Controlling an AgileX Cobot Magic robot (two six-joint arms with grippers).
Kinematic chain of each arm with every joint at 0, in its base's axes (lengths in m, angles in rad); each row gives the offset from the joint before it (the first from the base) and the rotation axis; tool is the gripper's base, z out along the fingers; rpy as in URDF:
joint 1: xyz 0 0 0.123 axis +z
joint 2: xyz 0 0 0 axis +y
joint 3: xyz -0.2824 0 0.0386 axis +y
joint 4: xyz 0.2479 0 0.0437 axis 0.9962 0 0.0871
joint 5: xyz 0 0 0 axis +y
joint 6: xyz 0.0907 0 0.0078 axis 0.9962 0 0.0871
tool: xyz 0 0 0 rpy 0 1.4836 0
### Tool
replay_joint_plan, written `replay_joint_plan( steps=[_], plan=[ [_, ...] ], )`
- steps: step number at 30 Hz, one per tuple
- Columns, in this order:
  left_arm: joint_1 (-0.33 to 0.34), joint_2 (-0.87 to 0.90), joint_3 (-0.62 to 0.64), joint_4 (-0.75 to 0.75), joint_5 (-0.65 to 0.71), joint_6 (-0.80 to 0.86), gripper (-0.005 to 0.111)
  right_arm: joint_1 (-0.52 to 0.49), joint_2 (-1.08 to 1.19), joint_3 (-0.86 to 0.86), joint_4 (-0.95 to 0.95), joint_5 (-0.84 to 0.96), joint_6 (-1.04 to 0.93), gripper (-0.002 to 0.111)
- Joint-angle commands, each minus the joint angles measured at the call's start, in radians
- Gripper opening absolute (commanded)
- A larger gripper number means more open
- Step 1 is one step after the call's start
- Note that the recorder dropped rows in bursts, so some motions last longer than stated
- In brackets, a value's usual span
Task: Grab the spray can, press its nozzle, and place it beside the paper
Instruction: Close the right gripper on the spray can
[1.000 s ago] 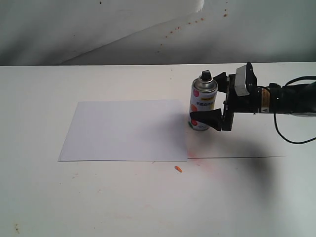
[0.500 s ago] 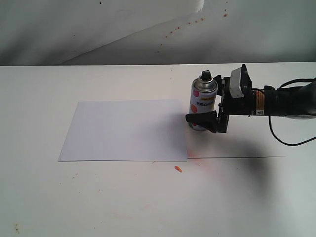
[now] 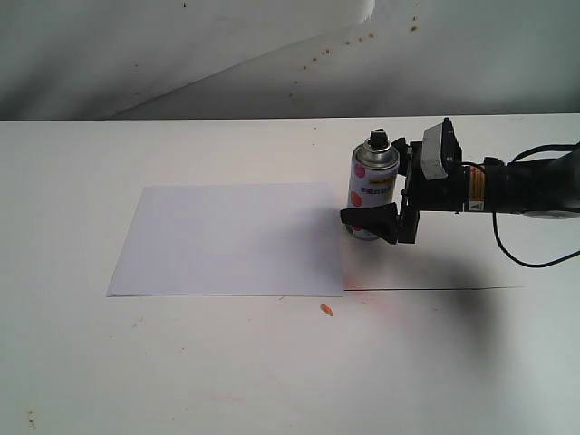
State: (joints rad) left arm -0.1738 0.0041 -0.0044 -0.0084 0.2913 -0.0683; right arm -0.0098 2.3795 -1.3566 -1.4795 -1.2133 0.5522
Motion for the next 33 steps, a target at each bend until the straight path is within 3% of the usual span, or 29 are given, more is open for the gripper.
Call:
replay_joint_plan(
  steps=[1,33],
  plan=[
    [-0.005,-0.004,0.004,0.0,-0.007,-0.001,0.002,0.0,0.0,-0.004,0.012,-0.008,0.002,0.105],
    [-0.005,-0.004,0.004,0.0,-0.007,-0.001,0.002,0.0,0.0,-0.004,0.002,-0.008,0.099,0.105]
  ],
)
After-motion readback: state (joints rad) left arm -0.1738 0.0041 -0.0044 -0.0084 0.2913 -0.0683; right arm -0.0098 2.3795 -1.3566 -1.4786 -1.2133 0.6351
